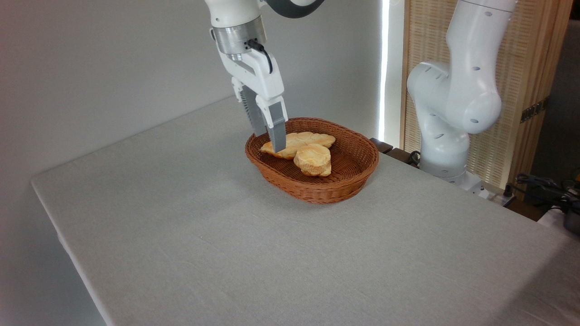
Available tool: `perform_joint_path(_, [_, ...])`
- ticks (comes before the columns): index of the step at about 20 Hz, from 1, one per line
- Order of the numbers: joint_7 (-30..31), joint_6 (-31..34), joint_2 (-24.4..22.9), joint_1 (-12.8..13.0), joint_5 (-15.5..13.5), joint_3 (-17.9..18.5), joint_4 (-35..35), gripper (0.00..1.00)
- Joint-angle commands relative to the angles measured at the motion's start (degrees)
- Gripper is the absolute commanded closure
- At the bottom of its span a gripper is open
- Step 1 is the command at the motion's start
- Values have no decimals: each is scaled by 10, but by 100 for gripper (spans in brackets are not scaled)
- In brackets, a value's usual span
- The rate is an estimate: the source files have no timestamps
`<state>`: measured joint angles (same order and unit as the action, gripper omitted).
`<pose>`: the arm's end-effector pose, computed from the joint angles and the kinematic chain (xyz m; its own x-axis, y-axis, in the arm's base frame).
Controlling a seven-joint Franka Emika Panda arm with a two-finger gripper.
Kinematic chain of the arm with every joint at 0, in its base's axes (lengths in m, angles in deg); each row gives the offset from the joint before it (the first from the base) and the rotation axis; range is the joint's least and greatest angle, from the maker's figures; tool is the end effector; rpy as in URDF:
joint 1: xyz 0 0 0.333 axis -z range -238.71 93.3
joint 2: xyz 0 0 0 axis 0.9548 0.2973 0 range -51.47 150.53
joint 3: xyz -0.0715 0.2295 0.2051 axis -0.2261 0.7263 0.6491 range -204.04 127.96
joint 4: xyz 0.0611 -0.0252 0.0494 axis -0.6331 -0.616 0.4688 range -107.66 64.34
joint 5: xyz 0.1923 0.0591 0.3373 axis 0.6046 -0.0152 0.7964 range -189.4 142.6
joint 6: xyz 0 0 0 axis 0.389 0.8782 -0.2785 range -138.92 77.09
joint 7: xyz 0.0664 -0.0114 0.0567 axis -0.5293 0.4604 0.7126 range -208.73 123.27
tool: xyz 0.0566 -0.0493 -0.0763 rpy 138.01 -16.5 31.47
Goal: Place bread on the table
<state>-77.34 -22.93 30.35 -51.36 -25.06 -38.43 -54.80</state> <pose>0.4124 -0.1675 0.5317 0.5568 -0.8287 -0.0563 -0.8258 -0.5596 0.0702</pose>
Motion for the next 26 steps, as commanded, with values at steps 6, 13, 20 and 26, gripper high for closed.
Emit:
perform_joint_path(6, [-8,13,-64,54,0,9,-97,0])
perform_joint_path(13, [-8,13,-57,69,2,9,-126,0])
perform_joint_path(20, [-8,10,-14,69,15,9,-126,0])
perform_joint_path(26, [-8,4,12,70,16,7,-126,0])
